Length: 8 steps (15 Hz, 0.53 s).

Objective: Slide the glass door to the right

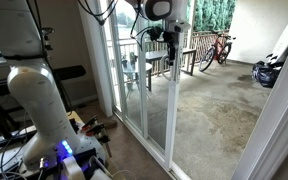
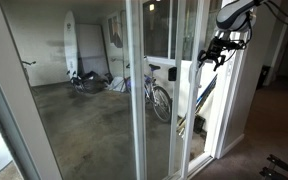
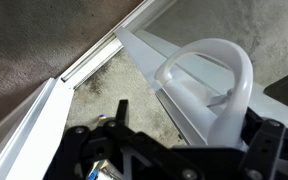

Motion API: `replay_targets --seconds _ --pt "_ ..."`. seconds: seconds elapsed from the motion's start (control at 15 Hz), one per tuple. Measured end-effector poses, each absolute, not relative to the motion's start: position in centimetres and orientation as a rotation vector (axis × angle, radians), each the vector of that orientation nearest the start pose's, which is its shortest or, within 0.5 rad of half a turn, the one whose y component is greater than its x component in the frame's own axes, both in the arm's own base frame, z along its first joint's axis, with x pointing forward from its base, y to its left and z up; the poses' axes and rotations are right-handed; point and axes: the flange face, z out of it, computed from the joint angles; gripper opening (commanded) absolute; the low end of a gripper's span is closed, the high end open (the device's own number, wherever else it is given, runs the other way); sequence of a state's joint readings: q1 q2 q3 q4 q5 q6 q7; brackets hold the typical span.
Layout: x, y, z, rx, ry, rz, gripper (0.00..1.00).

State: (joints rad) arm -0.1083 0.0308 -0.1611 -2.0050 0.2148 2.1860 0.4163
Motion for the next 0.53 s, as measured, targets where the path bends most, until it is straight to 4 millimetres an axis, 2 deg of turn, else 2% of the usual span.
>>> replay_targets --seconds 0.53 --pt "54.0 -22.0 45.1 -2.67 1.252 -0.264 1.0"
